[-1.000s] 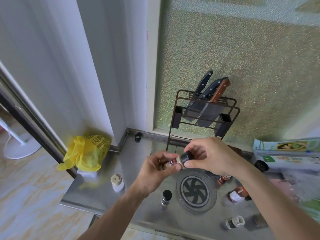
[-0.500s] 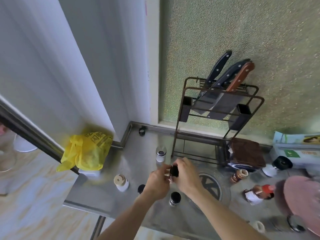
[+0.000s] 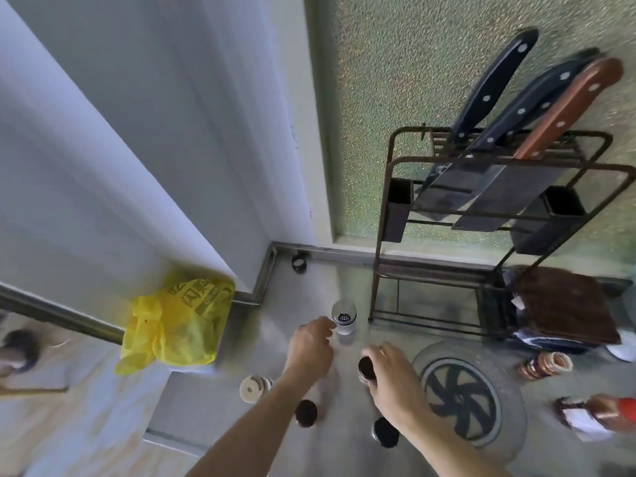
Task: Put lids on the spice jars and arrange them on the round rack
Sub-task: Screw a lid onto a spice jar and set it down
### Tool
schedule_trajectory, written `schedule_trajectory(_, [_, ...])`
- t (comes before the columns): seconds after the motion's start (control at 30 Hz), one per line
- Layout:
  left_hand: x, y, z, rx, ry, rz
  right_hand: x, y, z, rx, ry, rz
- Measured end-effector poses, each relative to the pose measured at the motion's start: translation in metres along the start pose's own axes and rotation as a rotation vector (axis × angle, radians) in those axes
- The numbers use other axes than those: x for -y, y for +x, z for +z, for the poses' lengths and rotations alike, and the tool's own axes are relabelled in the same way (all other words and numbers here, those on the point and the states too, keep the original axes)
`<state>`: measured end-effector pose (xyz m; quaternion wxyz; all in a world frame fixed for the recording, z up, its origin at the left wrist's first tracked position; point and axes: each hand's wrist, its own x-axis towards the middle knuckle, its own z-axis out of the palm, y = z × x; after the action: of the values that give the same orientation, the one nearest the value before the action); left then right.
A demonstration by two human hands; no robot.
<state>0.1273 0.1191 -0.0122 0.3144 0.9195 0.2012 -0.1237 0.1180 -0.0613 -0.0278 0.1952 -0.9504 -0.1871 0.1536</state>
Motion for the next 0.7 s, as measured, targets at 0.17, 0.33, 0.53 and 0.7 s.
schedule_trajectory(0.17, [0.010,0.078,-0.038,-0.205,0.207,0.039,-0.006,0.002,0.007,0.022,0.008,-0.005])
schedule_trajectory(0.33, [0.020,0.139,-0.031,-0.130,0.385,0.032,0.004,0.014,0.002,-0.235,0.043,-0.063])
schedule_trajectory(0.53, [0.032,0.182,-0.013,-0.152,0.416,-0.070,0.022,0.044,-0.019,-0.405,0.082,-0.135])
schedule_trajectory(0.7, [0.029,0.186,-0.014,-0.211,0.508,-0.025,0.017,0.061,-0.014,-0.378,0.140,-0.085])
